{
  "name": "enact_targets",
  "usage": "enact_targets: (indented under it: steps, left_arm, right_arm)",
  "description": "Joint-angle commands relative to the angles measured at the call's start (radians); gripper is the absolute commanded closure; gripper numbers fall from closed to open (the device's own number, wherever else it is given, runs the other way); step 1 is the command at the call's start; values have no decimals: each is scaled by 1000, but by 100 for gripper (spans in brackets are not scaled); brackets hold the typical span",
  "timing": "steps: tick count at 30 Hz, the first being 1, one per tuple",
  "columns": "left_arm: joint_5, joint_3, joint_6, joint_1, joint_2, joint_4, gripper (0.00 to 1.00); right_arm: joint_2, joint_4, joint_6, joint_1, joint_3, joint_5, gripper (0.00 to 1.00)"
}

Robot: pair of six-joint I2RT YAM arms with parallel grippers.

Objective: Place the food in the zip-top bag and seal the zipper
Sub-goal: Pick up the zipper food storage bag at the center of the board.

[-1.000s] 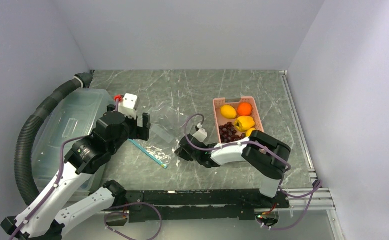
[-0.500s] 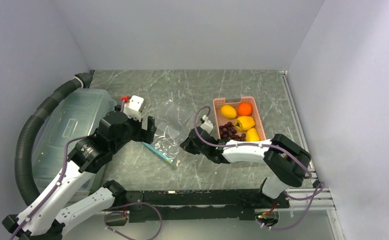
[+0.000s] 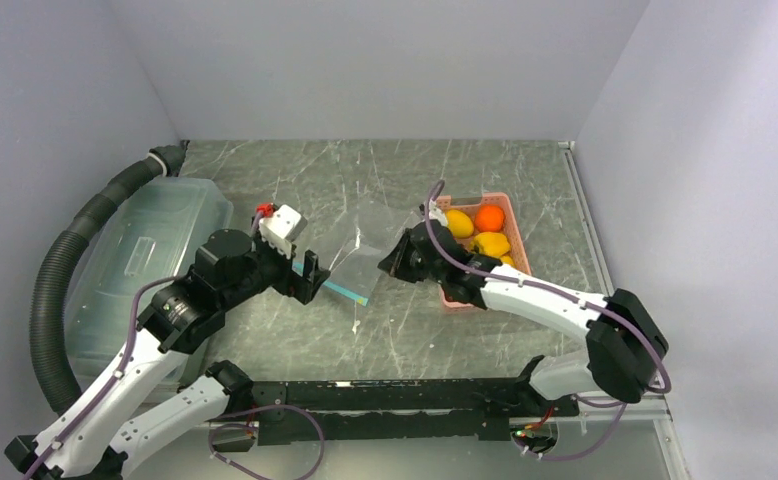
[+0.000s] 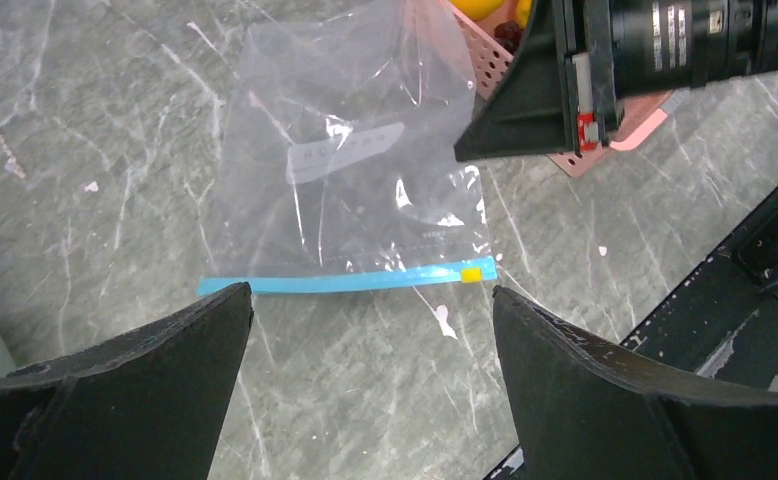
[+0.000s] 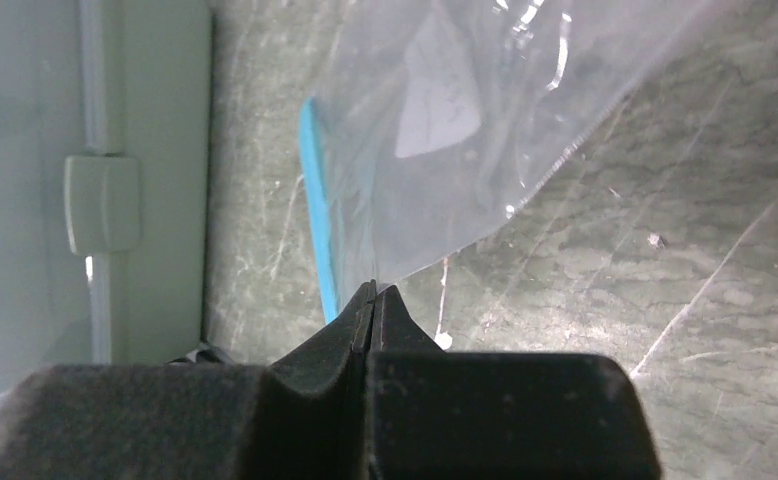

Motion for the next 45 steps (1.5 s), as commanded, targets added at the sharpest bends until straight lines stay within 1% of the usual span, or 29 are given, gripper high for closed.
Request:
enact_targets:
  steps: [1,6,13,20,22,25,28,34,45]
  left_arm:
    - [90,-9,45,-1,-14,73,5]
    - [149,-19,51,1,-8,87,5]
    - [204,-45,68,-1,13,114,7]
    - [263,-91,78,-1,9,170,9]
    - [262,-104,116,-2,6,186,10]
    - [287,-121,133,-2,7,211,15]
    - [281,-127,127,-2,17,226,16]
    - [304,-146,115,-1,13,265,17]
    - [270,-148,123,-7,6,265,22]
  right_arm:
    - [-53,-100,-111,-39,90,-81,100]
    - [-66,-174,-164,-73,161,-144,100]
    - [-73,-256,-226,-102,258,-180,100]
    - [-72,-386,-323,-150,388,-227,100]
    - [-70,-417,-343,-162,425,-249,100]
    - [-65,-468,-364,-167,474,-263,100]
    - [-67,-501,-373,-173,516,-277,100]
    - [-66,-514,-356,-173,558,-313,100]
    - [-56,-531,-339,-173,636,-346,100]
